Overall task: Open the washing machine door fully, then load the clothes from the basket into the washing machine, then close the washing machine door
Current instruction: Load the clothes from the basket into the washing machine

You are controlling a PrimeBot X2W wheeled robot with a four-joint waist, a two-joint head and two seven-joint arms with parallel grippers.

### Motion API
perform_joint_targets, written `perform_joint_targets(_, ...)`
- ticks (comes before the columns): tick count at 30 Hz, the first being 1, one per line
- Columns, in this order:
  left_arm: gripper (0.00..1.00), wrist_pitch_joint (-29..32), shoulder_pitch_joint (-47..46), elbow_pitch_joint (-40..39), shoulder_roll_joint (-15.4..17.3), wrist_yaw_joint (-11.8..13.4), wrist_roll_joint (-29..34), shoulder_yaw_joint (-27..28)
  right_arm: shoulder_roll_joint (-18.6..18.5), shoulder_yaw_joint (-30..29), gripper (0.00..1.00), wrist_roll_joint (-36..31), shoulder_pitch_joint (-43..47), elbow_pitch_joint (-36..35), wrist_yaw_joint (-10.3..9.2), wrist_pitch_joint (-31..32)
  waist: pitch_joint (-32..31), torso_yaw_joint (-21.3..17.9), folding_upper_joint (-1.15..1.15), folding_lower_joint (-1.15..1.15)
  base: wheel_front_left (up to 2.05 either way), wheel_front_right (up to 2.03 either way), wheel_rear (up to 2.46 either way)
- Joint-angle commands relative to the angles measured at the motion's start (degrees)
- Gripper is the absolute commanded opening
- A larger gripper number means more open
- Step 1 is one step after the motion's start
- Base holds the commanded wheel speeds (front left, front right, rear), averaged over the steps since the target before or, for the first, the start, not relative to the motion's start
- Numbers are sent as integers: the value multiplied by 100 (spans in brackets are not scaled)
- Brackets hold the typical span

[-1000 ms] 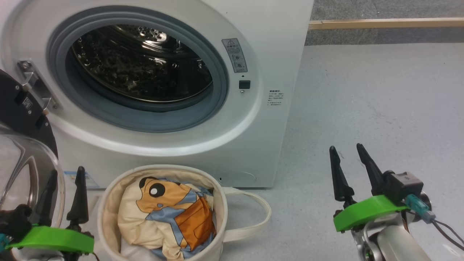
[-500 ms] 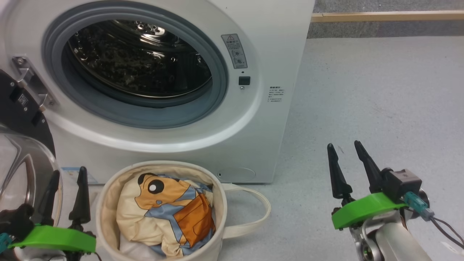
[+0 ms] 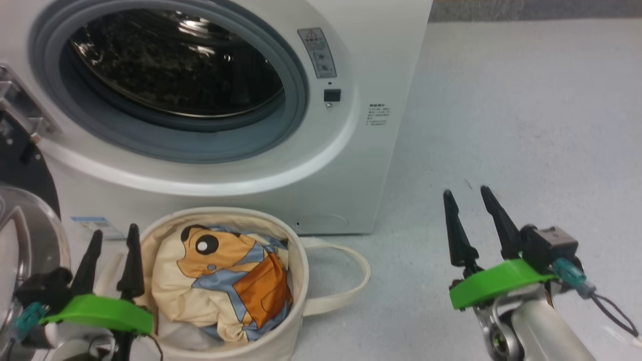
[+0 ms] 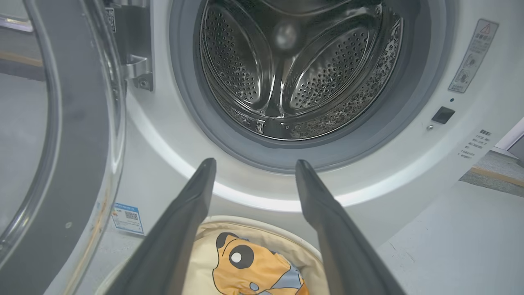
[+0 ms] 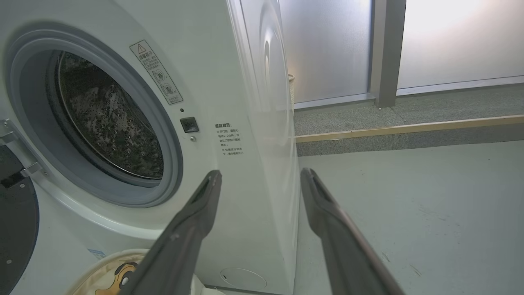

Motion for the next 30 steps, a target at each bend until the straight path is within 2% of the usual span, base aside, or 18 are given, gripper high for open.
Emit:
perform_joint_targets(1, 100, -27, -308, -45, 86, -23, 72, 150, -10, 158, 100, 37, -297, -240, 43, -71, 151, -61, 0, 0, 0, 0, 0)
perform_joint_targets(7, 100, -27, -671, 470, 42, -37, 154, -48, -5, 267, 100, -35, -452, -277, 43, -71, 557, -181, 0, 0, 0, 0, 0)
perform_joint_targets(13, 100, -27, -1071, 1324, 132, -39, -107, -499, 31, 330, 100, -273, -635, -314, 43, -71, 994, -351, 0, 0, 0, 0, 0)
perform_joint_targets(18, 100, -27, -1474, 2111, 279, -40, -432, -1224, 104, 345, 100, -423, -779, -404, 43, -71, 1414, -526, 0, 0, 0, 0, 0)
perform_joint_targets(19, 100, -27, -1474, 2111, 279, -40, -432, -1224, 104, 345, 100, -423, -779, -404, 43, -71, 1414, -526, 0, 0, 0, 0, 0)
perform_joint_targets(30, 100, 19, -2333, 3258, 824, -40, -908, -2864, 228, 251, 100, -761, -983, -693, 43, -71, 2341, -870, 0, 0, 0, 0, 0)
